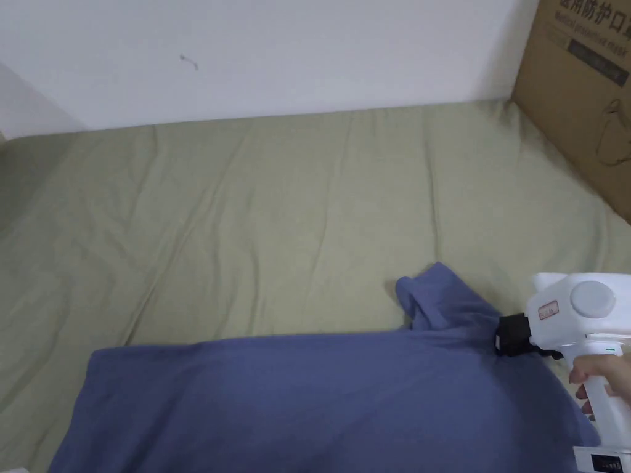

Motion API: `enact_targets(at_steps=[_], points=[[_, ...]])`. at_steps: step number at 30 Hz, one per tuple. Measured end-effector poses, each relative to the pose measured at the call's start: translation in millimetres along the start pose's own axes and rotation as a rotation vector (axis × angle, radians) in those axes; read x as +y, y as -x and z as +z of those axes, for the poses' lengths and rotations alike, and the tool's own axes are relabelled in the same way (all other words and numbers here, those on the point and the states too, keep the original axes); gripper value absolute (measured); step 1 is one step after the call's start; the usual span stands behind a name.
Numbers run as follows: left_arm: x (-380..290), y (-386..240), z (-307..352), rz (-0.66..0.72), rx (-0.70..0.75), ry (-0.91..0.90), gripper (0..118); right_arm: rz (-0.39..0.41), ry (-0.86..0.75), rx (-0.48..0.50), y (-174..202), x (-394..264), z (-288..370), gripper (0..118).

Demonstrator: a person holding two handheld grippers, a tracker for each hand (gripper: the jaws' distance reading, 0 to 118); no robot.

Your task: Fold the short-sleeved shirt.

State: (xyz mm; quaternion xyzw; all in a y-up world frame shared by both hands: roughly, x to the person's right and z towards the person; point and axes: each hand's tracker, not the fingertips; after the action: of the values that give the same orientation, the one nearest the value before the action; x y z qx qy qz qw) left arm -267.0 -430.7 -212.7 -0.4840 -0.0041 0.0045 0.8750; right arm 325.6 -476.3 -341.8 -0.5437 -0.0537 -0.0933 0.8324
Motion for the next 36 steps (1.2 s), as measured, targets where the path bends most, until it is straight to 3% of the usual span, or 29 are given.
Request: enact_targets(at_steps=[2, 3, 4, 7, 8, 17, 18, 19, 21, 22, 23, 25, 27, 30, 36], points=[[3.5, -0.4, -1.0, -0.011, 0.001, -0.013, 0, 0.054, -0.019, 0.009, 5.5, -0.3, 14.5, 36], [9.1, 0.9, -2.7, -0.018, -0.006, -0.02, 3, 0.09, -0.009, 0.027, 9.5, -1.3, 18.0, 14], [16.7, 2.6, -5.2, -0.012, -0.01, -0.022, 22, 0.092, 0.009, 0.036, 14.4, -1.7, 19.8, 5], [44.7, 4.2, -14.3, -0.004, -0.014, -0.04, 99, 0.188, 0.015, -0.032, 26.5, -2.4, 15.1, 5], [57.3, 7.1, -19.8, 0.002, -0.041, -0.078, 107, 0.166, 0.02, -0.03, 29.2, -0.6, 14.3, 5], [170.6, 9.5, -133.2, 0.017, 0.055, -0.006, 105, 0.064, 0.01, 0.018, 15.5, -0.4, 17.2, 5], [174.7, 9.2, -152.4, 0.015, 0.032, 0.021, 92, 0.064, 0.011, 0.019, 15.7, -0.7, 15.4, 5], [174.9, 8.8, -168.5, 0.02, 0.03, 0.081, 58, 0.064, 0.011, 0.018, 17.2, -1.1, 14.7, 5], [165.3, 6.1, -184.9, 0.006, 0.054, 0.13, 56, 0.061, 0.011, 0.016, 18.9, -1.8, 14.2, 5], [168.8, 2.0, -174.7, -0.007, 0.046, 0.086, 33, 0.058, 0.008, 0.014, 19.3, -2.3, 15.0, 5], [172.2, -1.0, -165.2, -0.02, 0.055, 0.081, 2, 0.061, 0.003, 0.01, 20.7, -3.2, 17.1, 5], [168.8, -6.7, -153.9, -0.092, 0.033, 0.032, 2, 0.105, -0.021, -0.011, 25.5, -3.8, 24.2, 5], [165.4, -8.8, -145.8, -0.08, 0.036, 0.067, 2, 0.107, -0.046, -0.018, 28.3, -5.1, 38.6, 5], [161.0, -6.9, -112.9, -0.08, -0.007, 0.011, 2, 0.075, -0.114, 0.053, 25.9, -6.1, 74.6, 5], [138.5, 11.8, -11.5, -0.127, -0.018, -0.108, 2, 0.128, -0.207, 0.087, 23.2, -33.9, 163.4, 5]])
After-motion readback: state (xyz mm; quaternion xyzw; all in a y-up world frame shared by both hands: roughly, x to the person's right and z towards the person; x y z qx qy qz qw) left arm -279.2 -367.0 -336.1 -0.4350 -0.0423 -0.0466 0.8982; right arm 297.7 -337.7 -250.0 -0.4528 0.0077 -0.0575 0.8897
